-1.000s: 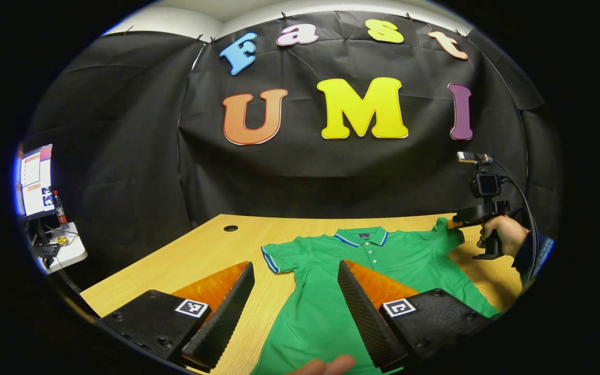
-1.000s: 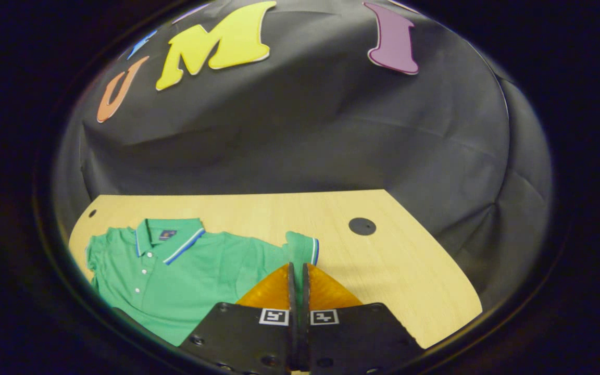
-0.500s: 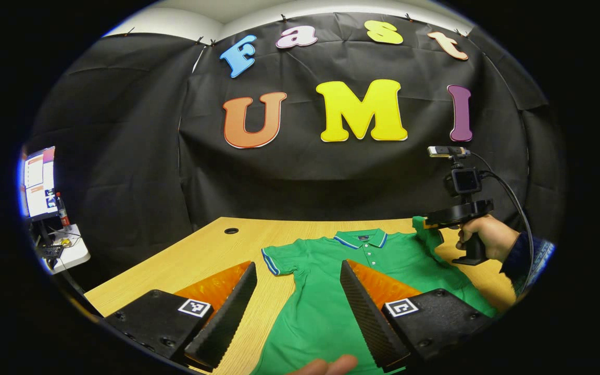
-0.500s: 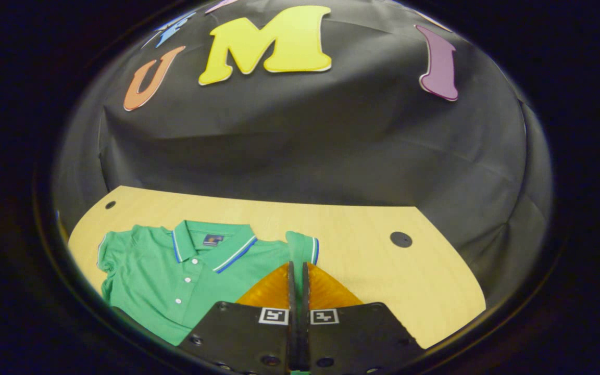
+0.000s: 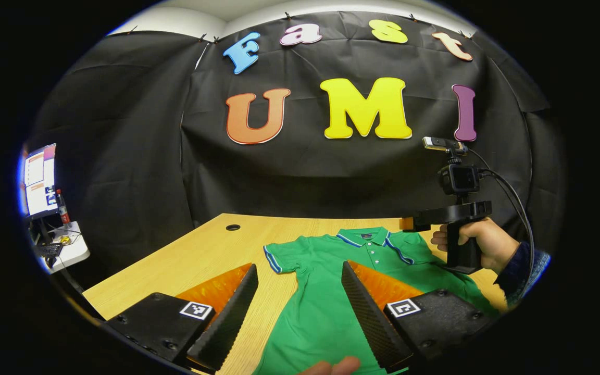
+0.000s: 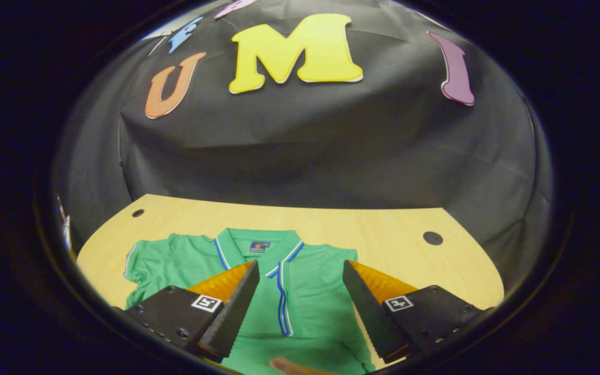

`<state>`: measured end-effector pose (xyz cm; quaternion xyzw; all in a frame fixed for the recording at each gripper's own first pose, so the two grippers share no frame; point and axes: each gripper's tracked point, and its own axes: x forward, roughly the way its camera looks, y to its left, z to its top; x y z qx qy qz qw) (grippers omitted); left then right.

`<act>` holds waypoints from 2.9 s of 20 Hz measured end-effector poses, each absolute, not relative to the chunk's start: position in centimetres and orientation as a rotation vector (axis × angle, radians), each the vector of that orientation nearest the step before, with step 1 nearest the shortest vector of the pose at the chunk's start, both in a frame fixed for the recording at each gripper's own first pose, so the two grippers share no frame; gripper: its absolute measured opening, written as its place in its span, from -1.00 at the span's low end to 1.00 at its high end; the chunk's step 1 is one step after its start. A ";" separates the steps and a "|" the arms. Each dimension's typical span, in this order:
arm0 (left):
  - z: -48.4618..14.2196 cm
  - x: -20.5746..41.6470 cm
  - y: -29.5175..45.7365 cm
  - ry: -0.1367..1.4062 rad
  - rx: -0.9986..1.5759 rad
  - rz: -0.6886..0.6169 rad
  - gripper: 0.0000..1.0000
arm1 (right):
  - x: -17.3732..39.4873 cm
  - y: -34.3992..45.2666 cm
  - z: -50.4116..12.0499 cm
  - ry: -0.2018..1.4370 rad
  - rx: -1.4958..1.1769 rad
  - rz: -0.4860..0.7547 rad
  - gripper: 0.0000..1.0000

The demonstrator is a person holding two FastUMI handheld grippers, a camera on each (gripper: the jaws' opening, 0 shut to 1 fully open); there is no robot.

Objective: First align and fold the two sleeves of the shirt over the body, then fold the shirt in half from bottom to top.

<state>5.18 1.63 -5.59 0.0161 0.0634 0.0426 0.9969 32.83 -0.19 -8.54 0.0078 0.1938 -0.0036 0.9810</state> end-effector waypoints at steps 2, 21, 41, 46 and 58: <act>-5.8 5.2 1.5 0.129 0.041 0.085 1.00 | 32.0 0.3 -7.3 0.359 -0.011 -0.001 0.94; -2.9 3.3 5.2 0.086 -0.002 0.195 1.00 | 7.3 -5.2 0.8 0.064 -0.108 0.044 0.91; -11.0 28.0 12.1 0.381 -0.001 0.324 1.00 | -1.3 -7.3 -9.6 0.200 -0.002 0.265 0.91; -17.0 30.9 12.3 0.490 -0.047 0.331 1.00 | -0.9 -8.5 -9.4 0.144 0.010 0.254 0.92; -19.9 33.3 12.1 0.576 -0.149 0.258 -0.56 | 1.2 -7.5 -11.1 0.168 0.037 0.277 0.89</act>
